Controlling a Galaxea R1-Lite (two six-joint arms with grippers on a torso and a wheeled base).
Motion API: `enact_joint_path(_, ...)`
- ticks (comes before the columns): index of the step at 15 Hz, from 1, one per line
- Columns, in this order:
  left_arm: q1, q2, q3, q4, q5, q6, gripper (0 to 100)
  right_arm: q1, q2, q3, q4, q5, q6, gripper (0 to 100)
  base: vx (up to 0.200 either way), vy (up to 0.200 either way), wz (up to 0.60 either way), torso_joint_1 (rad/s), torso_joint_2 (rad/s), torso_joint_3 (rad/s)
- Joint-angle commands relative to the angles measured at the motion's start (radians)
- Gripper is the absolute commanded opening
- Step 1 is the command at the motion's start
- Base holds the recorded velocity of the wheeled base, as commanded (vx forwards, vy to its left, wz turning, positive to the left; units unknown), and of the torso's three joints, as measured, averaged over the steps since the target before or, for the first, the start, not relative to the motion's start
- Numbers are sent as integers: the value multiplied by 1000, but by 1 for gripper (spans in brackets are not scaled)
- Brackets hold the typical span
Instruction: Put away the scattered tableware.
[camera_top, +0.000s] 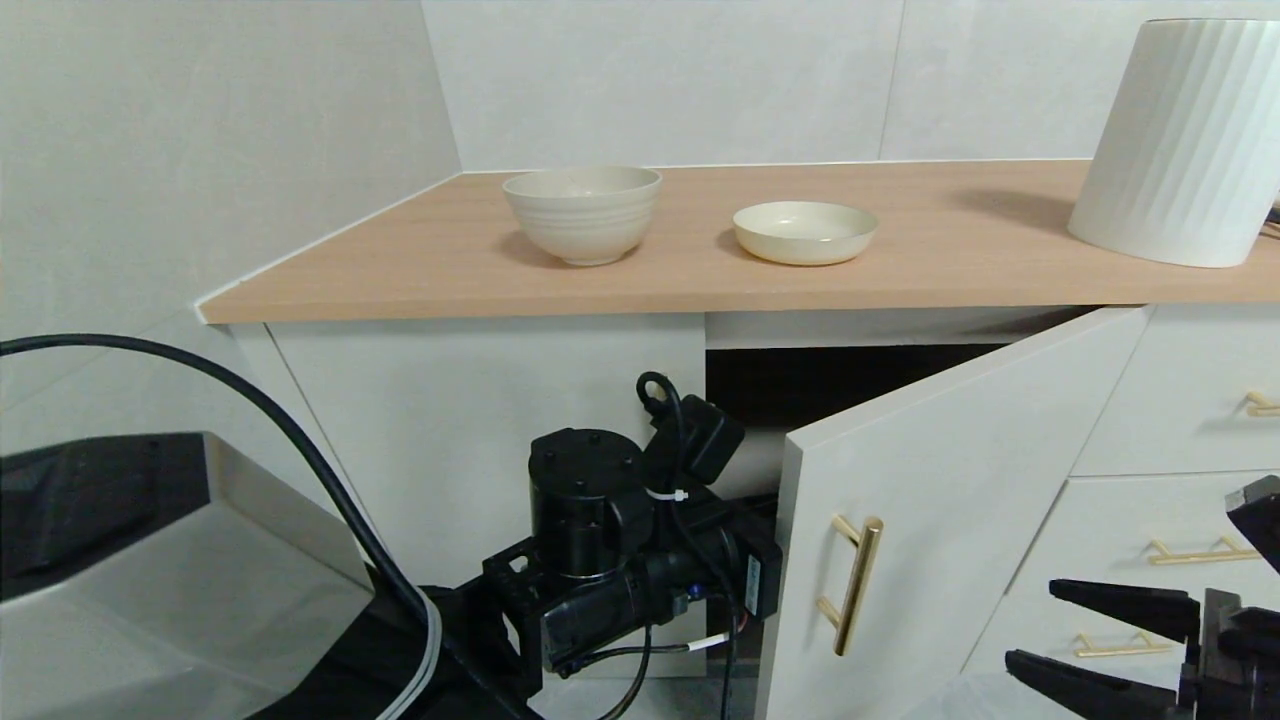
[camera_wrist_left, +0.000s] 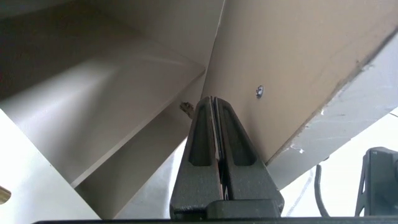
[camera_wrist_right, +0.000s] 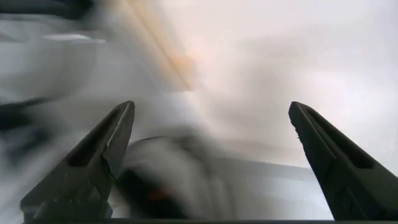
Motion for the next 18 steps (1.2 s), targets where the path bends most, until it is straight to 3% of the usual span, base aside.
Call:
enact_joint_path(1, 1, -1, -2, 0, 0, 0, 0, 14, -37, -18, 45, -269, -93, 100, 0, 0, 0, 0, 0, 0)
enact_joint_path(5, 1, 0, -2, 0, 0, 0, 0, 41, -83, -61, 142, -322, -98, 100, 0, 0, 0, 0, 0, 0)
enact_joint_path(10, 1, 8, -5, 1, 0, 0, 0, 54, -83, -72, 143, -321, -95, 100, -40, 0, 0, 0, 1, 1)
enact_joint_path(14, -2, 28, -112, 78, 0, 0, 0, 55, -85, -72, 143, -322, -95, 100, -100, 0, 0, 4, 2, 1)
enact_joint_path(18, -16, 13, -87, 90, 19, 0, 0, 55, -100, -72, 146, -322, -95, 100, 0, 0, 0, 0, 0, 0)
